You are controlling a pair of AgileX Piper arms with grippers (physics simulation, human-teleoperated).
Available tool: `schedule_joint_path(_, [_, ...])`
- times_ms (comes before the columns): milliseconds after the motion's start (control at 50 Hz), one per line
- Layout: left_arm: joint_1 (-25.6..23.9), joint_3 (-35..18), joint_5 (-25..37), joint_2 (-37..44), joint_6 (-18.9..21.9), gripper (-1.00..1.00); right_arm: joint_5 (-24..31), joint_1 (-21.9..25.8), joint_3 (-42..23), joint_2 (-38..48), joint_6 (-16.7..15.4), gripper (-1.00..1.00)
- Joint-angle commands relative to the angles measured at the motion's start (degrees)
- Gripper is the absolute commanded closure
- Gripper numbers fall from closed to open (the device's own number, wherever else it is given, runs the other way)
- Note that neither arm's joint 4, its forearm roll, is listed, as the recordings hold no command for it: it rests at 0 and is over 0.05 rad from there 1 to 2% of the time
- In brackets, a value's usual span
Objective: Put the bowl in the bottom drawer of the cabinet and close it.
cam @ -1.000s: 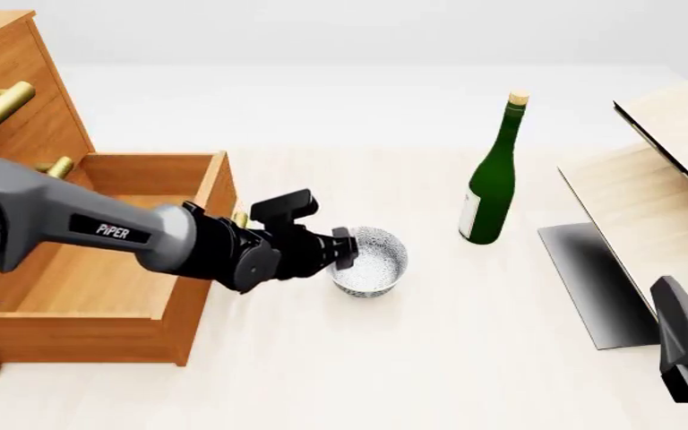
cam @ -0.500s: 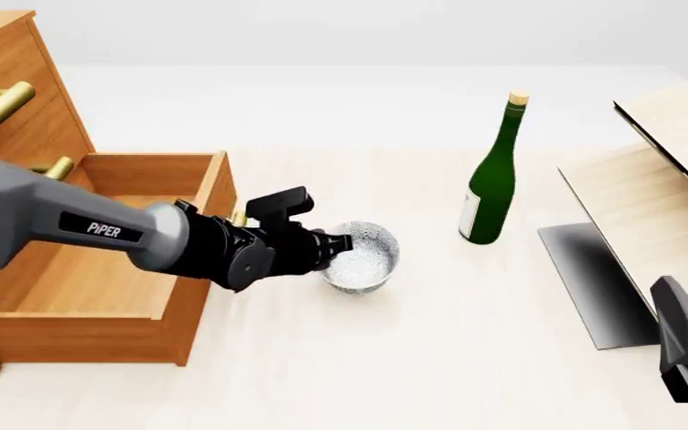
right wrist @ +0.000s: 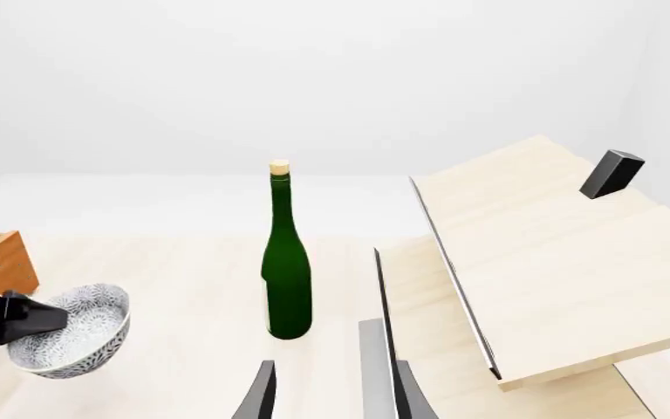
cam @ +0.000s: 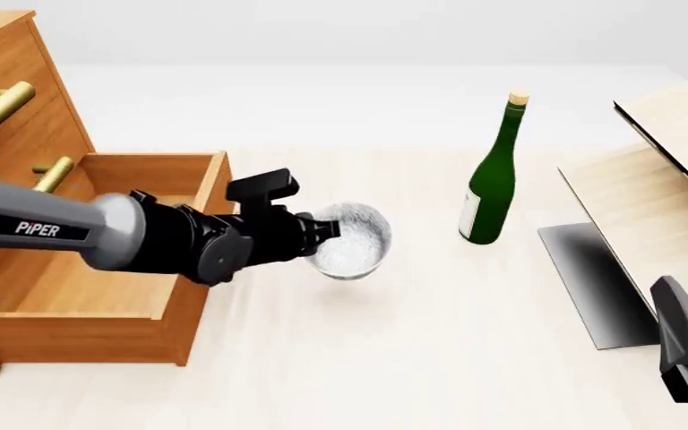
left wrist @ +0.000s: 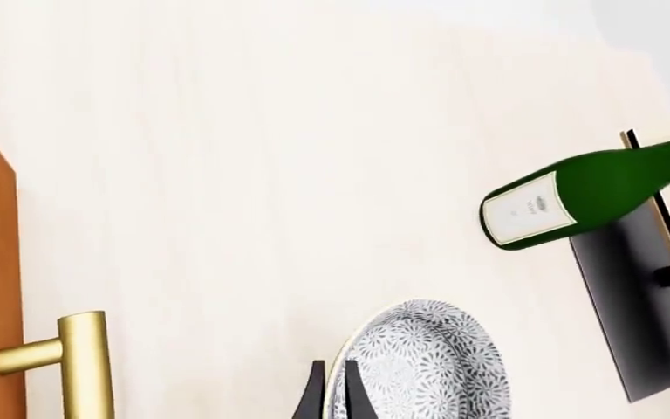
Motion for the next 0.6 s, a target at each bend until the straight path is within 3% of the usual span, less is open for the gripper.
schedule_joint_path(20, [0.4,1.4,0.0,-3.8,1.4,1.0,0.0,0.0,0.0,0.0,0.0,-1.0])
schedule_joint_path(600, [1.5,4.7,2.8,-14.1,7.4,1.0,0.0,0.0,0.0,0.0,0.0,-1.0])
